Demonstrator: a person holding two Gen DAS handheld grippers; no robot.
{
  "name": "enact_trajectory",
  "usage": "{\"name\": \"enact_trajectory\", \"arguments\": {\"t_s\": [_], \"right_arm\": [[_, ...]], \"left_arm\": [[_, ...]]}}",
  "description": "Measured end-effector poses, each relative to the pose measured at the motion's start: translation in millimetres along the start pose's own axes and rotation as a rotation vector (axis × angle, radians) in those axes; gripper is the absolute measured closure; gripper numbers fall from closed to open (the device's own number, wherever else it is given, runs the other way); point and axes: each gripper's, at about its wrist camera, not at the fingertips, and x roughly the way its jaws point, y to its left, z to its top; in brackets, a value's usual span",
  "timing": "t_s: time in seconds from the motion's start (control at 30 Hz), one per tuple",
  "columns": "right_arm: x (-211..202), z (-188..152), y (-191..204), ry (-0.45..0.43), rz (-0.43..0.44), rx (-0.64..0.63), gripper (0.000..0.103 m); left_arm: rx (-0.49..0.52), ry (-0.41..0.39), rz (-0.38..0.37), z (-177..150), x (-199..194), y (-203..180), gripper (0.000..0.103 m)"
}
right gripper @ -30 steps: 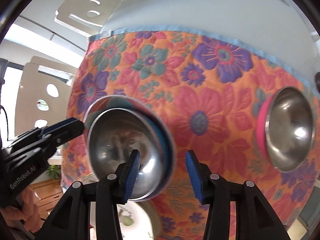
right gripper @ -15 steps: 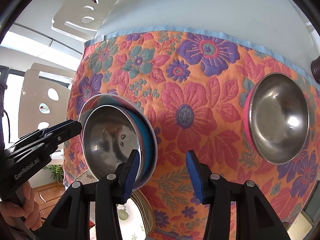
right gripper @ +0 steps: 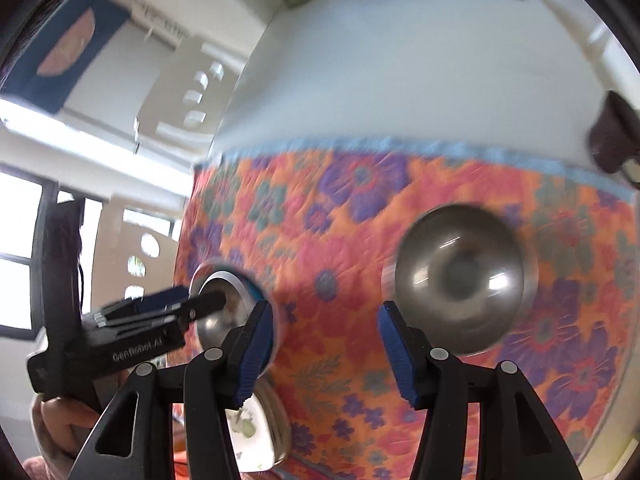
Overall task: Organize plates and bowls
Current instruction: 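Move both tools to the pink-outside steel bowl, then grasp the pink-outside steel bowl rim with both tools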
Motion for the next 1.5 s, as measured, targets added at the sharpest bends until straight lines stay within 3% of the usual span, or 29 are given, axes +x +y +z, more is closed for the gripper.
{"name": "enact_trajectory", "arguments": {"t_s": [0.1,0.23,0.47,0.73,1.0,1.33,1.5], "right_arm": [[-15.5,7.2,-37.5,-0.024,-0.026,0.049,0.042],[-15.2,5.1,-81.3,-0.008,-0.045,0.129,0.041],[17.2,-5.8,-135.3,0.055,-0.007,0.238,0.041],[57.6,-4.9,-153.1,0.096,0.006,0.271,0.041],[81.3,-2.3,-154.2,0.125,-0.045,0.249,0.044],[85.1,0.6,-146.2,0.132,-0.059,0.2,0.084],[80.5,-0.2,-139.9,0.127,-0.087,0.169,0.086]], "left_arm": [[0.028,-0.011,-0.028,8.7,2.7,-32.8,0.038],[0.064,-0.001,-0.048,12.4,16.5,-69.1,0.038],[0.088,0.044,-0.05,8.1,56.0,-108.4,0.038],[0.106,0.066,-0.041,7.0,92.4,-119.5,0.041],[0.073,0.093,-0.051,8.6,116.5,-117.3,0.063],[0.111,0.096,-0.081,-3.2,132.6,-137.9,0.085],[0.103,0.091,-0.087,-7.2,133.5,-145.7,0.086]]}}
